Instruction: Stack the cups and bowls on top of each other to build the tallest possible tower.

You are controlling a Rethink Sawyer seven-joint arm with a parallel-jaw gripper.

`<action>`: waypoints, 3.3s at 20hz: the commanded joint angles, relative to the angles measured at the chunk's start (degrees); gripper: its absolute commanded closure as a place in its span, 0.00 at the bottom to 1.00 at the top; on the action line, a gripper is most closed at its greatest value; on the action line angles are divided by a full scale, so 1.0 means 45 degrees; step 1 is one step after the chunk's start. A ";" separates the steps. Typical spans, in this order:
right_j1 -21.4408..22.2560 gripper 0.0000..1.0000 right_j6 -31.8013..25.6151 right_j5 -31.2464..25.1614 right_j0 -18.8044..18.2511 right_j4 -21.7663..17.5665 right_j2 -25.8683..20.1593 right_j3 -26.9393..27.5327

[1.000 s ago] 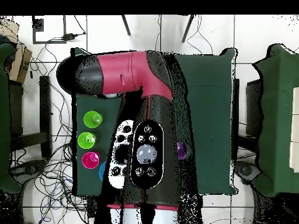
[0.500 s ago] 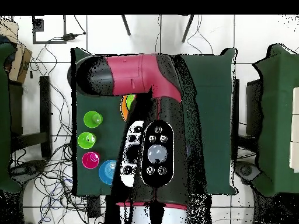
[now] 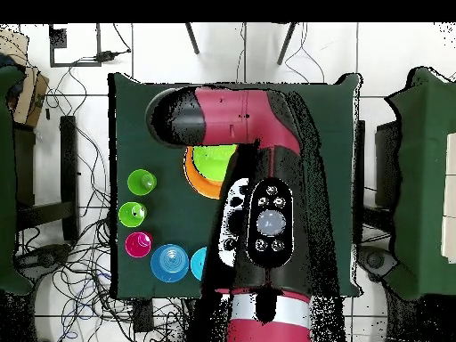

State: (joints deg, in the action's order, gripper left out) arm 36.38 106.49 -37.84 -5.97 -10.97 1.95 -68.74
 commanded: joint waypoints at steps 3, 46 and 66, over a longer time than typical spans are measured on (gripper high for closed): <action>-0.0907 0.00 -0.0061 0.0764 -0.0055 -0.0374 -0.1370 -0.1540; -0.1036 0.00 0.0687 0.1211 0.0701 -0.0320 -0.0324 -0.1306; -0.1248 0.00 0.1419 0.2426 0.0898 -0.0242 0.0193 -0.2243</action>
State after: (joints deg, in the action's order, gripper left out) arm 31.55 106.49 -30.06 -2.44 -11.04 5.44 -73.11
